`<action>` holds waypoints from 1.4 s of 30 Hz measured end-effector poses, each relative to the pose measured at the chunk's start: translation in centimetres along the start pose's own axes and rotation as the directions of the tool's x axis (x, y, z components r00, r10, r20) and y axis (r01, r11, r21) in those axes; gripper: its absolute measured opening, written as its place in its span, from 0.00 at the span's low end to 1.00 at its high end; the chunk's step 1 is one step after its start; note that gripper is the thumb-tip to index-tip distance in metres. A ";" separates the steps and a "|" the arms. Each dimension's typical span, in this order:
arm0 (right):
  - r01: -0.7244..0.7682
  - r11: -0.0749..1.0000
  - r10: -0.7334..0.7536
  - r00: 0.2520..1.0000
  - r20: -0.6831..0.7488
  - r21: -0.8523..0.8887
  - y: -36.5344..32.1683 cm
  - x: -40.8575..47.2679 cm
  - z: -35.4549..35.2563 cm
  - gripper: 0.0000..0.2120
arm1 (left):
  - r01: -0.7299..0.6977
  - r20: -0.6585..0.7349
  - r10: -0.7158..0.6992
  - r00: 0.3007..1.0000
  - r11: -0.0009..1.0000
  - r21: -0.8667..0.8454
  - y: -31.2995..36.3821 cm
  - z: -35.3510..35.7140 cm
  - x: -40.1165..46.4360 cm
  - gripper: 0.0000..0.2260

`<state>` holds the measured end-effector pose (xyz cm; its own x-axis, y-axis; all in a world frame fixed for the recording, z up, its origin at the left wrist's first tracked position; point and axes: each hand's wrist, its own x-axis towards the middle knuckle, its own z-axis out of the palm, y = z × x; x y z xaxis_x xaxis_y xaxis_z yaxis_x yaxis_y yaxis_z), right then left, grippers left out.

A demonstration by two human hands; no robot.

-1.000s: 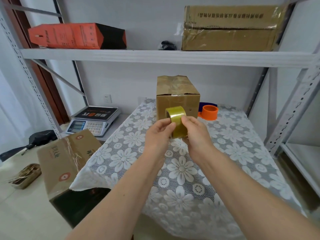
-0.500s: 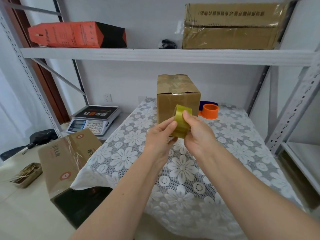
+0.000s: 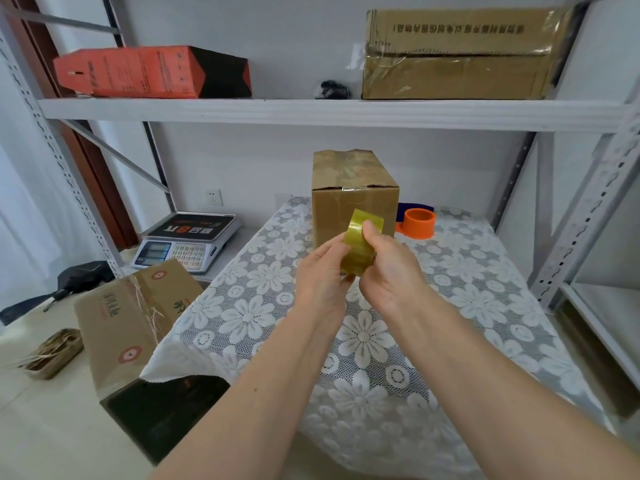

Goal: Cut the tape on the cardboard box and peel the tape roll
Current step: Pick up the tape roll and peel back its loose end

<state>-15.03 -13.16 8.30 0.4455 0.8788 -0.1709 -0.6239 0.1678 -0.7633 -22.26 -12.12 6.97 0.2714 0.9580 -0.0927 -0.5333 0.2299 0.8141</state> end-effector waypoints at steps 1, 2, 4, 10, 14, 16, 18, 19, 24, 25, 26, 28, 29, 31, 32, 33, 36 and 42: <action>0.002 1.000 -0.002 1.000 0.004 0.002 0.0 0.0 0.0 0.07 | 0.004 0.009 -0.004 1.000 1.000 -0.007 0.0 -0.1 0.0 0.10; 0.003 1.000 -0.003 1.000 0.011 0.002 -0.1 -0.1 0.0 0.07 | 0.008 0.010 -0.007 1.000 1.000 -0.021 0.0 -0.1 0.0 0.10; 0.000 1.000 0.000 1.000 0.023 0.002 0.0 -0.3 0.1 0.06 | 0.017 -0.007 -0.018 1.000 0.998 -0.057 0.0 -0.1 0.0 0.09; 0.004 1.000 -0.004 1.000 0.019 0.000 -0.1 -0.7 0.2 0.07 | 0.022 0.010 -0.021 1.000 0.997 -0.075 -0.2 -0.2 0.0 0.11; 0.000 1.000 -0.001 1.000 0.023 0.009 0.1 -0.6 0.2 0.07 | 0.027 0.015 -0.026 1.000 0.995 -0.096 -0.1 -0.2 -0.2 0.11; -0.008 1.000 0.007 1.000 0.027 0.025 0.2 -0.7 0.2 0.06 | 0.033 -0.011 -0.034 0.999 0.994 -0.109 0.0 -0.2 -0.2 0.12; -0.010 1.000 0.009 1.000 0.028 0.029 0.2 -0.8 0.2 0.06 | 0.035 -0.047 -0.041 0.998 0.992 -0.121 0.1 -0.1 -0.1 0.14; -0.008 1.000 0.007 1.000 0.028 0.029 0.2 -0.8 0.2 0.06 | 0.033 -0.051 -0.040 0.998 0.992 -0.120 0.1 -0.1 -0.1 0.14; 0.002 1.000 -0.002 1.000 0.009 0.017 0.4 -0.8 0.3 0.07 | 0.014 -0.016 -0.016 1.000 0.993 -0.114 0.1 0.0 -0.5 0.12; 0.004 1.000 -0.005 1.000 0.003 0.010 0.4 -0.7 0.2 0.07 | 0.010 -0.015 -0.012 1.000 0.994 -0.109 0.2 0.1 -0.6 0.12; 0.005 1.000 -0.005 1.000 -0.002 0.006 0.5 -0.7 0.2 0.07 | 0.008 -0.019 -0.010 1.000 0.994 -0.105 0.2 0.1 -0.6 0.12; 0.006 1.000 -0.006 1.000 -0.009 0.001 0.7 -0.6 0.2 0.07 | 0.006 -0.033 -0.009 0.999 0.996 -0.090 0.2 0.1 -0.6 0.10; 0.008 1.000 -0.008 1.000 -0.009 0.002 0.7 -0.6 0.2 0.07 | 0.006 -0.039 -0.009 0.999 0.996 -0.088 0.1 0.1 -0.6 0.09; 0.012 1.000 -0.012 1.000 -0.002 0.009 0.7 -0.7 0.3 0.07 | 0.009 -0.049 -0.015 0.999 0.994 -0.113 0.0 -0.1 -0.4 0.11; 0.012 1.000 -0.012 1.000 0.002 0.016 0.7 -0.7 0.3 0.07 | 0.010 -0.055 -0.017 0.998 0.992 -0.126 0.0 -0.2 -0.3 0.12; 0.010 1.000 -0.010 1.000 0.003 0.022 0.6 -0.7 0.4 0.07 | 0.003 -0.058 -0.010 0.998 0.992 -0.129 0.0 -0.2 -0.2 0.13; -0.002 0.999 0.003 1.000 -0.005 0.039 0.5 -0.8 0.4 0.07 | -0.037 -0.051 0.032 0.998 0.995 -0.095 -0.1 0.1 -0.5 0.11; 0.026 0.999 -0.026 1.000 -0.007 0.035 0.6 -1.0 0.5 0.09 | -0.046 -0.032 0.043 0.999 0.993 -0.111 -0.2 0.2 -0.7 0.16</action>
<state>-16.20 -13.73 8.32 0.4657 0.8712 -0.1552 -0.6342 0.2063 -0.7451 -22.22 -12.89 6.98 0.2229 0.9719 -0.0759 -0.6308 0.2031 0.7489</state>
